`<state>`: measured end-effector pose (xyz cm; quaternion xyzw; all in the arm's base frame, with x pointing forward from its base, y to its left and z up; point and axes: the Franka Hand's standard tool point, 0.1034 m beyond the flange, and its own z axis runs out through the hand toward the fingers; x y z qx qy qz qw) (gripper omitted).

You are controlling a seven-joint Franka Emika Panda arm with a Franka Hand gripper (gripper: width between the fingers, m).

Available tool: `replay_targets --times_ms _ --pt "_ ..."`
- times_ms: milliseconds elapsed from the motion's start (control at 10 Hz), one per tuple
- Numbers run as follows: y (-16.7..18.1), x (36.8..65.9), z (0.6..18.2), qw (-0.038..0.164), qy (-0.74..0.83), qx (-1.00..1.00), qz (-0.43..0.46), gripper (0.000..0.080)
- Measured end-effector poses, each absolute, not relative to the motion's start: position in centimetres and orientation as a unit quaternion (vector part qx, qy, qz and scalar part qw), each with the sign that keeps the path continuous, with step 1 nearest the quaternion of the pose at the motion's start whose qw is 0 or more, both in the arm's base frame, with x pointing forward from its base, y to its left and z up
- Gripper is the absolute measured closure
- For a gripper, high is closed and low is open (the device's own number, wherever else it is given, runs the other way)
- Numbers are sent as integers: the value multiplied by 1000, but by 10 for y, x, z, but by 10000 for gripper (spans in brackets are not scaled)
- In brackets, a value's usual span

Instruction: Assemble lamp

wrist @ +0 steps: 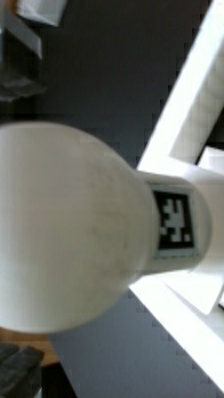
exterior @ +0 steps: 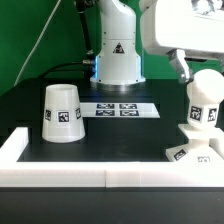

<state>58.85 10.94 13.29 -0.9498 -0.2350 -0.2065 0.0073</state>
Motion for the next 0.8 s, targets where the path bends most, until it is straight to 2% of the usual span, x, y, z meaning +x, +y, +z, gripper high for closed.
replay_targets --times_ms 200,400,800 --pt "119 593 140 17 -224 -965 -133 101" --pt "120 586 138 21 -225 -972 -60 101" --pt "112 592 129 22 -230 -972 -46 101"
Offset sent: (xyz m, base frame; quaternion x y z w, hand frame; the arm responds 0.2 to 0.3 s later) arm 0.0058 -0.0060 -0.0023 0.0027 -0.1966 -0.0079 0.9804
